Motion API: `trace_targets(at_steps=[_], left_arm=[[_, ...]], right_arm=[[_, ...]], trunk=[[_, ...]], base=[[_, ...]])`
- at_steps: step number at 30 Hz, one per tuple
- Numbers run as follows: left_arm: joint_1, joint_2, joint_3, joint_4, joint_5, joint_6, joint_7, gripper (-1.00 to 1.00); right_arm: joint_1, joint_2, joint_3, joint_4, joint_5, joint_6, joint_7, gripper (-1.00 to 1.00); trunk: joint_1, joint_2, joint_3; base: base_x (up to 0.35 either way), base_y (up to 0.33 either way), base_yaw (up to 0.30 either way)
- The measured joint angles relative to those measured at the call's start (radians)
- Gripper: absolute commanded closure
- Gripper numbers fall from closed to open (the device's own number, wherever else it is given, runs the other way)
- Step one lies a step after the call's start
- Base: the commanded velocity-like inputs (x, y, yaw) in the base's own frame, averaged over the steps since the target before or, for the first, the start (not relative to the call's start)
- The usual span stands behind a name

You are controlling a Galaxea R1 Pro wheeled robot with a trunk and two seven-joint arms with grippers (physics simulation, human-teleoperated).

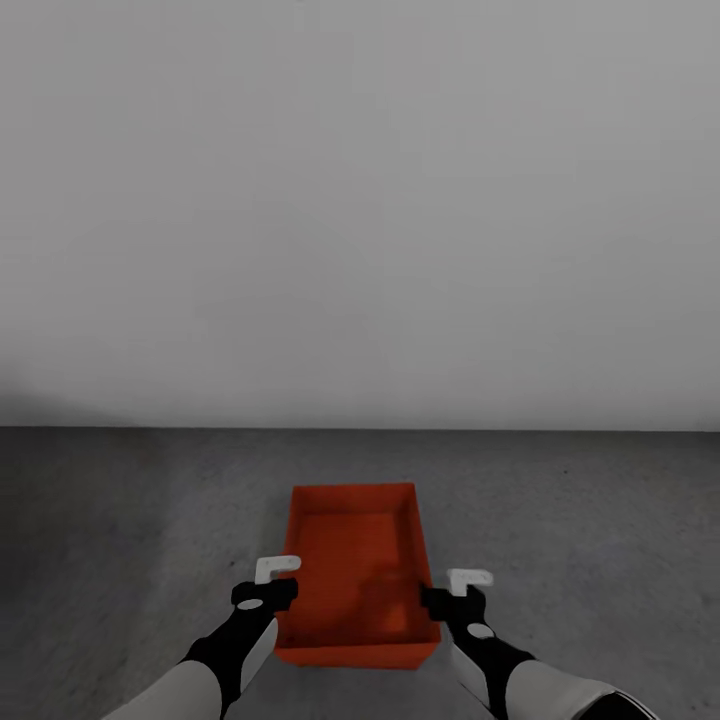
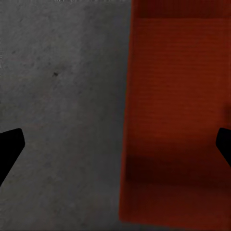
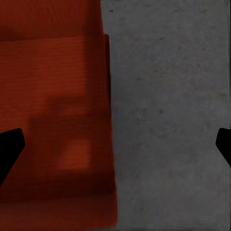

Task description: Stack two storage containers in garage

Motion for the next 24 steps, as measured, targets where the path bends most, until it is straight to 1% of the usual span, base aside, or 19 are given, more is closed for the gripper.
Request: trace_targets(at_steps=[2, 4, 17, 24], left_arm=[[0.000, 0.000, 0.000, 0.000, 0.000, 0.000, 0.000, -1.00], [0.000, 0.000, 0.000, 0.000, 0.000, 0.000, 0.000, -1.00], [0.000, 0.000, 0.000, 0.000, 0.000, 0.000, 0.000, -1.00], [0.000, 0.000, 0.000, 0.001, 0.000, 0.000, -0.002, -1.00]], right_arm=[[0.000, -0.001, 0.000, 0.000, -0.036, 0.001, 0.000, -1.00], [0.000, -0.001, 0.000, 0.000, -0.043, 0.001, 0.000, -1.00], [0.000, -0.001, 0.001, 0.000, -0.047, 0.000, 0.000, -1.00], [0.000, -0.006, 0.003, 0.001, -0.037, -0.001, 0.007, -1.00]], trunk=[[-0.008, 0.014, 0.006], [-0.015, 0.028, 0.013], [-0.065, 0.119, 0.053], [-0.092, 0.168, 0.075]], base=[[0.000, 0.000, 0.000], [0.000, 0.000, 0.000], [0.000, 0.000, 0.000], [0.000, 0.000, 0.000]])
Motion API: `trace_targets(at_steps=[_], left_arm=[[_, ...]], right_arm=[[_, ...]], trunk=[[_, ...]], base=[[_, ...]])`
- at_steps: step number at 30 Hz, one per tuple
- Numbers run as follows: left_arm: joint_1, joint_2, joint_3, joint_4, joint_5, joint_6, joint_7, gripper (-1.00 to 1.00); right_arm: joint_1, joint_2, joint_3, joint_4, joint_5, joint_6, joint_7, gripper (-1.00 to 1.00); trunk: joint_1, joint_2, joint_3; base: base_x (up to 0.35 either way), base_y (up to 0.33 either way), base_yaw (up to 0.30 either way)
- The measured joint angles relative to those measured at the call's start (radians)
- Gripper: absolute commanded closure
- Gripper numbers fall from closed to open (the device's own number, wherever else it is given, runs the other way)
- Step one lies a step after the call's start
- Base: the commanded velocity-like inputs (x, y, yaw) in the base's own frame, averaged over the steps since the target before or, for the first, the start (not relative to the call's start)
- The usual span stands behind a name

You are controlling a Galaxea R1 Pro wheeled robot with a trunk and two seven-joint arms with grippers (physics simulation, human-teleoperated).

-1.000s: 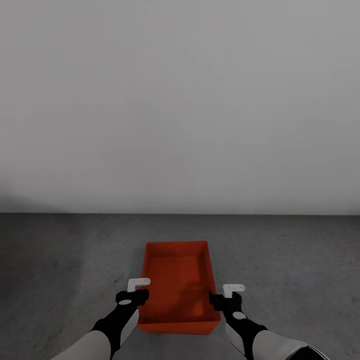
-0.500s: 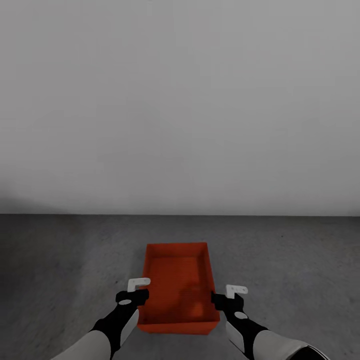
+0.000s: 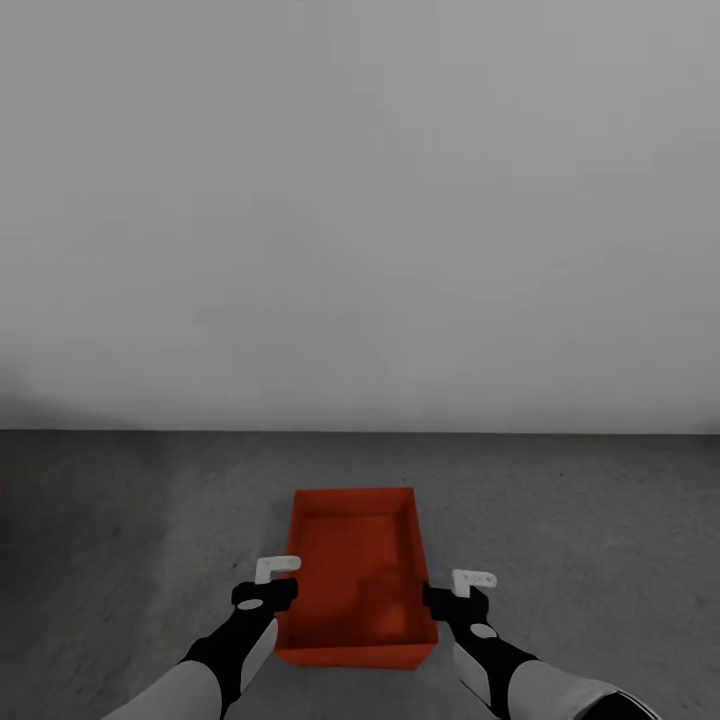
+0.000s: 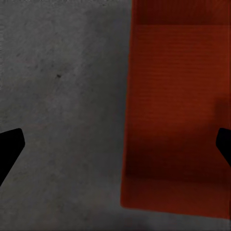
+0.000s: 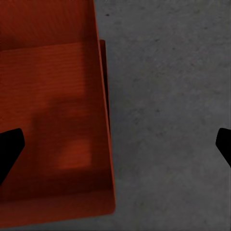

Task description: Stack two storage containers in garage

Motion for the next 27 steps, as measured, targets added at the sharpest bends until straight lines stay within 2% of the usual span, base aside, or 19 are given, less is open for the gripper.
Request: trace_targets(at_steps=[16, 23, 27], left_arm=[[0.000, 0.000, 0.005, -0.004, 0.008, 0.001, -0.005, -1.00], [-0.001, 0.000, 0.004, -0.009, 0.055, 0.001, 0.003, -1.00], [0.000, 0.000, 0.003, -0.007, 0.066, 0.001, 0.004, -1.00]], right_arm=[[0.000, -0.008, 0.008, 0.000, 0.032, -0.001, 0.007, -1.00], [0.000, -0.007, 0.008, 0.000, 0.033, -0.002, 0.007, -1.00], [0.000, -0.007, 0.008, 0.000, 0.033, -0.002, 0.007, -1.00]], trunk=[[-0.061, 0.112, 0.050], [-0.061, 0.112, 0.050], [-0.061, 0.112, 0.050]], base=[[0.000, 0.000, 0.000], [0.000, 0.000, 0.000], [-0.012, 0.000, 0.000]])
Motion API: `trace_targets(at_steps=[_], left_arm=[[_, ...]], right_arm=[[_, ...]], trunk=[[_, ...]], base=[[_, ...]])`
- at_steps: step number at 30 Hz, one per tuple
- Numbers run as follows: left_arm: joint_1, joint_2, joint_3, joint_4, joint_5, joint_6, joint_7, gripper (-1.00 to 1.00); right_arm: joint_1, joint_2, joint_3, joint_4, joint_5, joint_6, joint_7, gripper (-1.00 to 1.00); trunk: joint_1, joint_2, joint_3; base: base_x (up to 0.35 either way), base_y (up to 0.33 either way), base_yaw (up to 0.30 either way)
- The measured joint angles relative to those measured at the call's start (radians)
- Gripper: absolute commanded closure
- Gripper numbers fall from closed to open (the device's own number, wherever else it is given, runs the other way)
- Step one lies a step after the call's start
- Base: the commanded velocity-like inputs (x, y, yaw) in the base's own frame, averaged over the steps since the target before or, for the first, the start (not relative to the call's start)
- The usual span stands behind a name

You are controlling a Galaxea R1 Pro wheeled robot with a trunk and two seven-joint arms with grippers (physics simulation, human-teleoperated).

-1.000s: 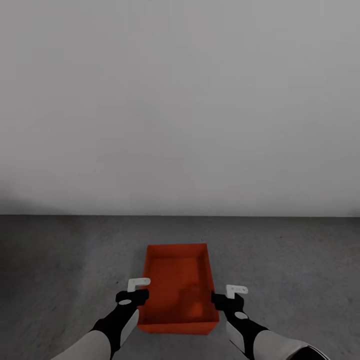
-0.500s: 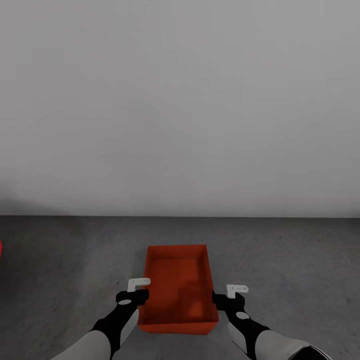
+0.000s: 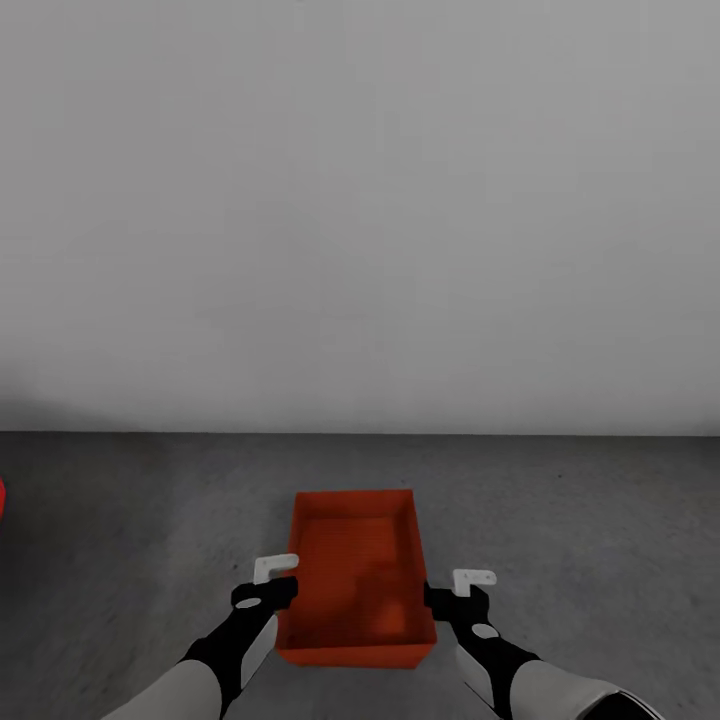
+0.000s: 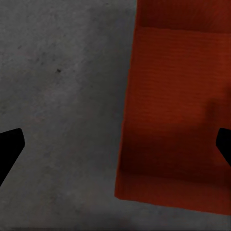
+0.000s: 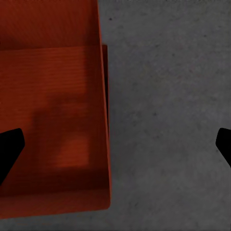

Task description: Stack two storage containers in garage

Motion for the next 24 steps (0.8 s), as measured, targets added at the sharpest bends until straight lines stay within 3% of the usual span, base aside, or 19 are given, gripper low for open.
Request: trace_targets(at_steps=[24], left_arm=[[0.000, -0.001, -0.002, 0.016, 0.012, 0.005, 0.000, -1.00]], right_arm=[[0.000, 0.003, 0.000, 0.000, -0.001, 0.001, -0.001, -1.00]], trunk=[[0.001, 0.000, 0.000]], base=[[-0.320, 0.102, 0.000]])
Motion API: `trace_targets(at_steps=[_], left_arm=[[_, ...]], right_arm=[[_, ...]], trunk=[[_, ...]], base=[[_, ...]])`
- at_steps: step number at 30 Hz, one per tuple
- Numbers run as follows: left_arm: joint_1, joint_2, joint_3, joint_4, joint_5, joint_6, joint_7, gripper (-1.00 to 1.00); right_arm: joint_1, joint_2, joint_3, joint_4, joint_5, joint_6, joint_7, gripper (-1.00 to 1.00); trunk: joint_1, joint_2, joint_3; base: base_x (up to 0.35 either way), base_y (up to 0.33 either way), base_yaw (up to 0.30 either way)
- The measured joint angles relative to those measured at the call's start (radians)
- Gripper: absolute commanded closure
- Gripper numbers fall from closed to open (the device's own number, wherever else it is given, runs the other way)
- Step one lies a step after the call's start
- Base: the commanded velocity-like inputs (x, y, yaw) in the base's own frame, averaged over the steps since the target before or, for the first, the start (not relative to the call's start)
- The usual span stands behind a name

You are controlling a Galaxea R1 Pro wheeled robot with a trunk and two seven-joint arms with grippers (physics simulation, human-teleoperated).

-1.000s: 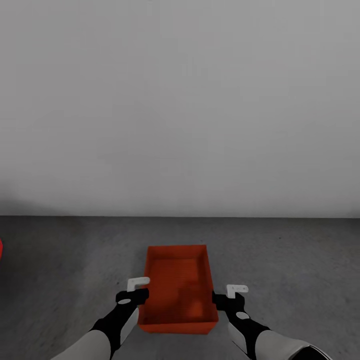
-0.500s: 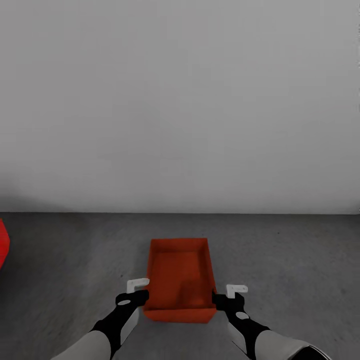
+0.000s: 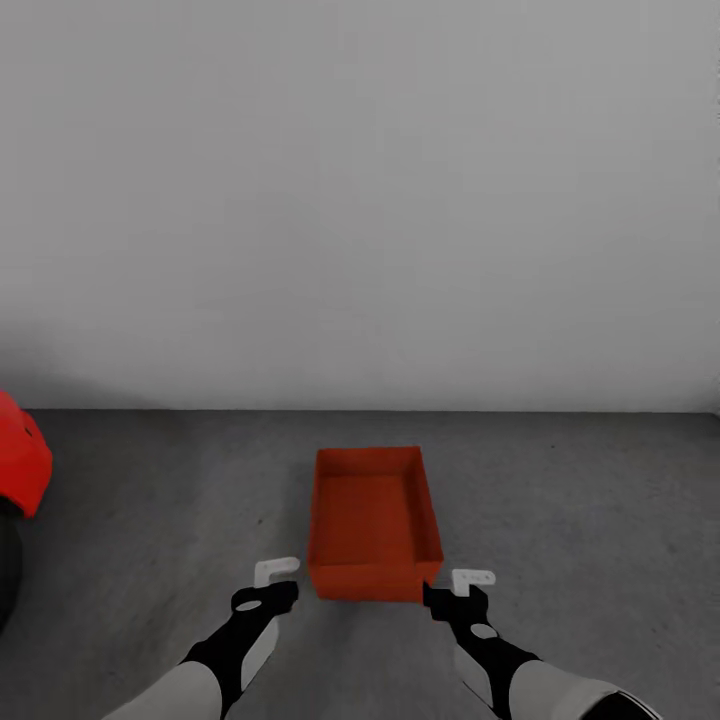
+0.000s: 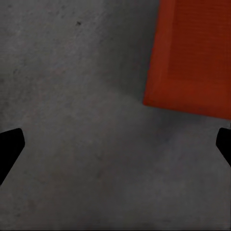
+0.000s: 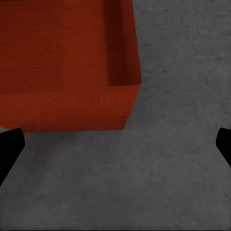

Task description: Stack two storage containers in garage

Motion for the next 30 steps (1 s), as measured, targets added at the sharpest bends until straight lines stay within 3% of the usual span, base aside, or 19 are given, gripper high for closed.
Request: trace_targets(at_steps=[15, 20, 23, 25, 27, 29, 30], left_arm=[[0.000, 0.000, 0.001, 0.000, 0.000, 0.002, 0.001, -1.00], [0.000, 0.004, 0.001, -0.002, 0.000, 0.003, -0.003, -1.00], [0.000, 0.026, 0.000, 0.018, 0.000, 0.004, -0.010, -1.00], [0.000, 0.056, 0.001, 0.084, 0.000, 0.003, -0.012, -1.00], [0.000, 0.074, 0.001, 0.127, 0.000, 0.000, -0.013, -1.00], [0.002, 0.132, 0.004, 0.240, 0.006, -0.003, -0.015, -1.00], [0.003, 0.140, 0.002, 0.253, 0.008, -0.003, -0.015, -1.00]], right_arm=[[0.000, -0.005, 0.000, 0.000, 0.003, 0.008, 0.006, -1.00], [0.000, -0.014, 0.001, 0.005, 0.003, 0.021, 0.005, -1.00], [-0.003, -0.046, 0.005, 0.049, 0.003, 0.050, 0.005, -1.00], [-0.007, -0.077, 0.006, 0.061, 0.003, 0.059, 0.006, -1.00], [-0.008, -0.090, 0.007, 0.064, 0.003, 0.062, 0.005, -1.00], [0.016, -0.128, 0.005, 0.068, 0.001, 0.066, 0.006, -1.00], [0.029, -0.135, 0.007, 0.069, 0.002, 0.066, 0.006, -1.00]], trunk=[[0.000, 0.000, 0.000], [0.000, 0.000, 0.000], [-0.001, 0.000, 0.000], [-0.001, 0.000, 0.000], [-0.001, 0.000, 0.000], [-0.001, 0.000, 0.000], [-0.001, 0.000, 0.000]], base=[[-0.340, 0.119, 0.000], [-0.157, 0.062, 0.000], [-0.025, 0.010, 0.000], [-0.009, 0.004, 0.000], [-0.005, 0.002, 0.000], [-0.002, 0.001, 0.000], [0.000, 0.000, 0.000]])
